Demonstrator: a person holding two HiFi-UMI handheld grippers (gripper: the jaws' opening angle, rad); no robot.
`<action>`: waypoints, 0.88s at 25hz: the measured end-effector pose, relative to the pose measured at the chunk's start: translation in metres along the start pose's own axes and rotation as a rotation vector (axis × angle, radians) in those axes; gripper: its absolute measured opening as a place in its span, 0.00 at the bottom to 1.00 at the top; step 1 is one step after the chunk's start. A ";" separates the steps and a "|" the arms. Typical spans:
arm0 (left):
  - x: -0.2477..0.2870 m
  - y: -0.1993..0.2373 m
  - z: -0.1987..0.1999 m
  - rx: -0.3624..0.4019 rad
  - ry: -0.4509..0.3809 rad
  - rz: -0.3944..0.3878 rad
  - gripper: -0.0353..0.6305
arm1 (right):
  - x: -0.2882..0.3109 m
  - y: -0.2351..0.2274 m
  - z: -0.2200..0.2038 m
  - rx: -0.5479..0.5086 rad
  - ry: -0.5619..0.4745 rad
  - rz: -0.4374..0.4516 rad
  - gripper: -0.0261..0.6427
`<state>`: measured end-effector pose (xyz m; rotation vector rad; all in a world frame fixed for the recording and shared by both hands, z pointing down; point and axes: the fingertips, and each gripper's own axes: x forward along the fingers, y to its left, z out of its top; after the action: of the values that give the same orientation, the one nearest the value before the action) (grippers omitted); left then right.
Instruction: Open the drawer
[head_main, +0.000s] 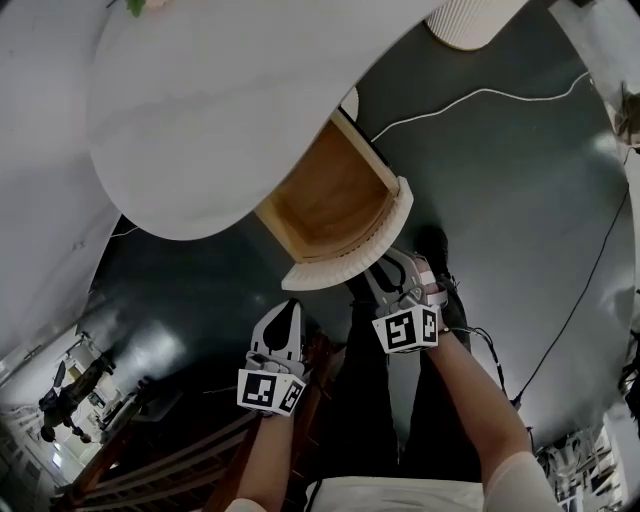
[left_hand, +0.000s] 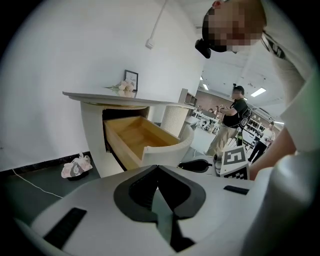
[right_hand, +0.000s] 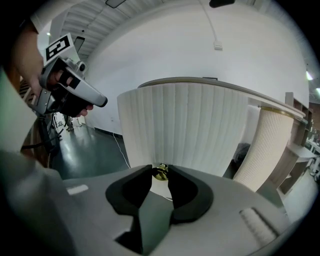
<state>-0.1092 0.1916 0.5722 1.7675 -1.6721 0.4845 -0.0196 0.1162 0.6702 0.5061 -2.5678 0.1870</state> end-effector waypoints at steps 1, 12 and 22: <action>-0.002 0.000 0.000 0.004 0.001 -0.004 0.06 | -0.001 0.000 -0.001 -0.004 0.008 -0.003 0.20; -0.035 -0.011 0.010 -0.002 -0.002 -0.010 0.06 | -0.003 0.001 -0.004 -0.011 0.115 -0.015 0.21; -0.043 -0.016 0.046 -0.028 -0.043 0.007 0.06 | -0.029 -0.010 0.007 0.052 0.192 0.013 0.34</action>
<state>-0.1064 0.1920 0.5076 1.7639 -1.7067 0.4274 0.0043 0.1150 0.6491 0.4669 -2.3850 0.2925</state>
